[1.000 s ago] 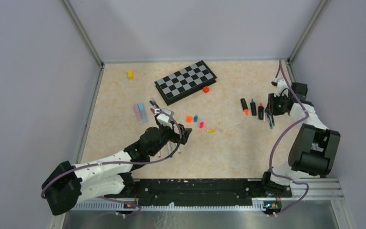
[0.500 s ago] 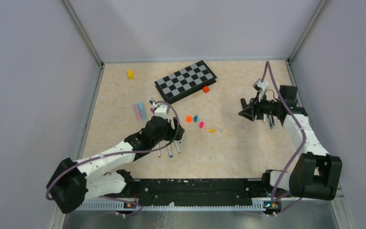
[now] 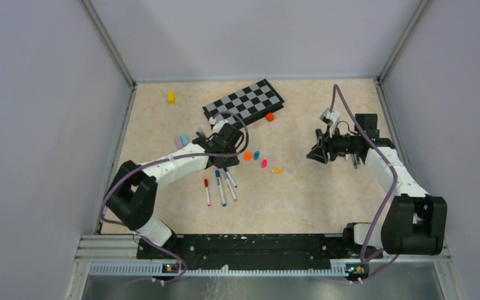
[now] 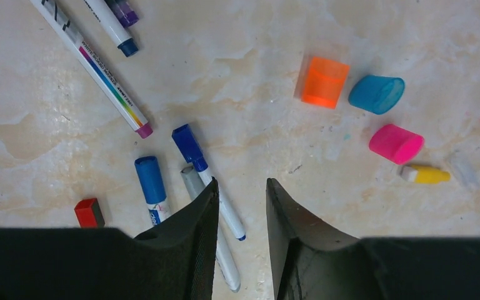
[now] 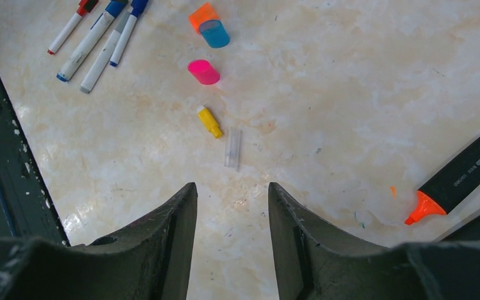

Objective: Open the pen caps
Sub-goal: Pick up the pen from the center of the board.

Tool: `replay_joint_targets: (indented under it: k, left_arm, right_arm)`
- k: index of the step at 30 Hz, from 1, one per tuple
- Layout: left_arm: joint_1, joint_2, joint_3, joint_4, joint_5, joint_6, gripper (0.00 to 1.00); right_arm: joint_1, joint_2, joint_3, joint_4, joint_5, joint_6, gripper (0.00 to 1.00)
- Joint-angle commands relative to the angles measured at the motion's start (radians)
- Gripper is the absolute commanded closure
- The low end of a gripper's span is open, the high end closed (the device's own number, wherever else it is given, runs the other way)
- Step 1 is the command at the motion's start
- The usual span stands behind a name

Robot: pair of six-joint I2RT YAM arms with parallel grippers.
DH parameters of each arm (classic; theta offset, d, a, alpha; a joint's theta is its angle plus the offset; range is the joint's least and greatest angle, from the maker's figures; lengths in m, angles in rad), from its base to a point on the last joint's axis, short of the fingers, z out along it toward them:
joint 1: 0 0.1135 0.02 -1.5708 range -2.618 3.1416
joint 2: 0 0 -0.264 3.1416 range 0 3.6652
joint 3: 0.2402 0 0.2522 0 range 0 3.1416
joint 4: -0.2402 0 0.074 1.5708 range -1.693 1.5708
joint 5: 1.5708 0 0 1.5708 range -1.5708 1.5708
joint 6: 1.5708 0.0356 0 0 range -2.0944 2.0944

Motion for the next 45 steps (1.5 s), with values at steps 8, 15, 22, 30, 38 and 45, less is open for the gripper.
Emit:
replay_joint_targets:
  k: [8, 15, 22, 30, 38, 45]
  left_arm:
    - [-0.007, 0.078, 0.053, -0.178, -0.02, -0.074, 0.65]
    - [-0.019, 0.044, -0.024, -0.15, 0.002, -0.097, 0.67]
    - [-0.03, 0.049, -0.038, -0.151, 0.016, -0.11, 0.68]
    - [-0.033, 0.082, -0.062, -0.108, 0.063, -0.115, 0.67]
    - [-0.037, 0.1, -0.073, -0.124, 0.052, -0.133, 0.73]
    - [-0.039, 0.124, -0.091, -0.114, 0.055, -0.147, 0.73]
  right_arm:
    - [0.009, 0.032, 0.04, 0.015, 0.014, -0.028, 0.55]
    - [0.009, 0.058, 0.04, 0.015, 0.022, -0.031, 0.55]
    - [0.009, 0.074, 0.039, 0.011, 0.029, -0.034, 0.55]
    - [0.009, 0.081, 0.042, 0.006, 0.026, -0.037, 0.55]
    - [0.009, 0.082, 0.046, -0.001, 0.023, -0.043, 0.55]
    - [0.038, 0.08, 0.052, -0.011, 0.016, -0.048, 0.55]
